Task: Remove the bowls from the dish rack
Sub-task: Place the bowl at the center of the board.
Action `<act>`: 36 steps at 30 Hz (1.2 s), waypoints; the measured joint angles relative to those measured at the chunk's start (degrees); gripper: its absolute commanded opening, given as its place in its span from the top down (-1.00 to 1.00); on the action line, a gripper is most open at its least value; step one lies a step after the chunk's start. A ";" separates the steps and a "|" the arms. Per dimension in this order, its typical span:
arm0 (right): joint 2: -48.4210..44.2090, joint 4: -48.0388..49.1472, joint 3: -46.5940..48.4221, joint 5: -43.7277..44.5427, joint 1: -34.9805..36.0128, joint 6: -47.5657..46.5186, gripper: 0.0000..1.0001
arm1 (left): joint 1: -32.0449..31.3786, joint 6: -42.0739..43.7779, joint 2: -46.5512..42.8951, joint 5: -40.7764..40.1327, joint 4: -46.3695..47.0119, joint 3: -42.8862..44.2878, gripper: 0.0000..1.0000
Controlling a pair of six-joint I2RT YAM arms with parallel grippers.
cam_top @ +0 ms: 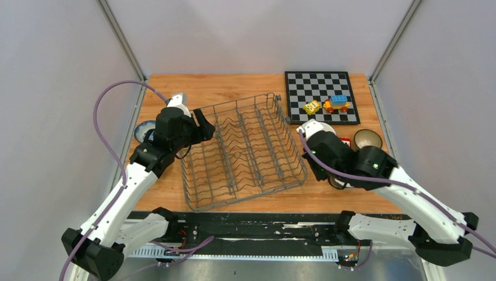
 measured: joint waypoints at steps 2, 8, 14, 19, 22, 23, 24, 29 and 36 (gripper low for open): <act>2.27 -2.99 -2.58 6.29 0.26 4.00 1.00 | -0.83 0.11 0.68 -0.57 -0.07 0.17 -0.35; 3.67 -3.65 -10.86 14.67 0.44 16.17 1.00 | -0.94 -0.57 -0.63 -3.58 -0.90 -0.61 -0.35; 5.01 -3.48 -18.47 14.36 0.44 26.43 1.00 | -0.94 -1.38 -3.34 -5.44 -1.38 -3.69 -0.35; 5.51 -1.42 -21.16 11.85 0.44 30.42 1.00 | -0.94 -1.88 -3.65 -5.49 -1.38 -5.79 -0.35; 5.92 1.03 -23.69 9.29 0.44 31.69 1.00 | -0.94 -2.27 -3.80 -5.44 -1.33 -7.08 -0.36; 6.27 1.95 -24.83 8.28 0.46 32.09 1.00 | -0.94 -2.40 -3.85 -5.42 -1.36 -7.37 -0.35; 6.67 2.62 -25.68 7.56 0.46 32.41 1.00 | -0.94 -2.47 -3.91 -5.42 -1.33 -7.72 -0.36; 8.48 5.57 -28.96 4.59 0.46 34.01 1.00 | -0.94 -2.45 -4.28 -5.60 -1.38 -9.27 -0.36; 8.79 9.40 -31.78 3.80 0.46 35.30 1.00 | -0.94 -1.92 -4.94 -6.64 -1.77 -9.42 -0.36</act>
